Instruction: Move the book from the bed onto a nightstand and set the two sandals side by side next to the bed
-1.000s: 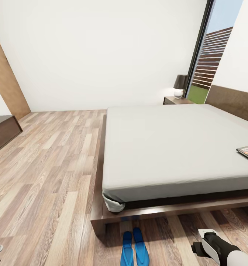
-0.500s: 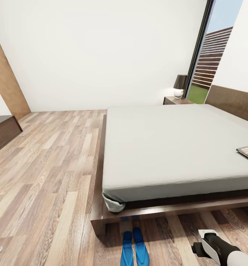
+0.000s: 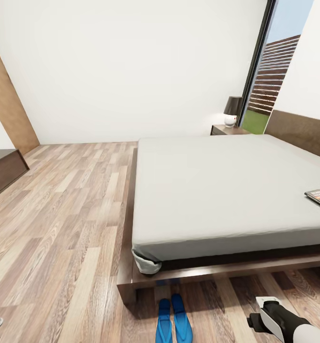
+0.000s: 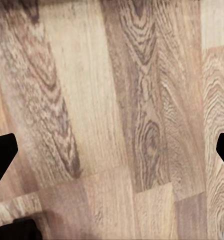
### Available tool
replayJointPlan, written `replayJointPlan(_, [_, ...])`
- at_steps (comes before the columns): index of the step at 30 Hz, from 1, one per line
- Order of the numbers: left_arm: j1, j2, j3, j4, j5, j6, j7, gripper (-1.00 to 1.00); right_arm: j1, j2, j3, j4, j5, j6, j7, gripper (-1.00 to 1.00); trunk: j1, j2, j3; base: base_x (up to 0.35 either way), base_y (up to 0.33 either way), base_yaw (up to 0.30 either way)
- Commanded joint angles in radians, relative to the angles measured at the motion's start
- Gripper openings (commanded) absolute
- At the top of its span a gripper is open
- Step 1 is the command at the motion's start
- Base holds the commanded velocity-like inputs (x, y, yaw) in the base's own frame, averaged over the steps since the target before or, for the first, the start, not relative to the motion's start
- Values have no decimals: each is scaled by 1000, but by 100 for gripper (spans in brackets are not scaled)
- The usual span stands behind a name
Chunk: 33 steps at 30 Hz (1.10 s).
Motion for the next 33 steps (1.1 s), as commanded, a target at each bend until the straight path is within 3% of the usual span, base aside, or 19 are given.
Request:
replayJointPlan(1, [-1,0,-8,0,10,0,-4,100,0,-1,8,-4,-11,5,-7,100,-4,7,2,0,0,0])
replayJointPlan(7, [-1,-3,-9,0,10,0,-4,100,0,-1,8,-4,-10,5,-7,100,-27,49,21,0,0,0])
replayJointPlan(33, [1,-18,-9,0,8,-10,-3,100,0,1,8,-4,-10,5,-7,100,-27,49,21,0,0,0])
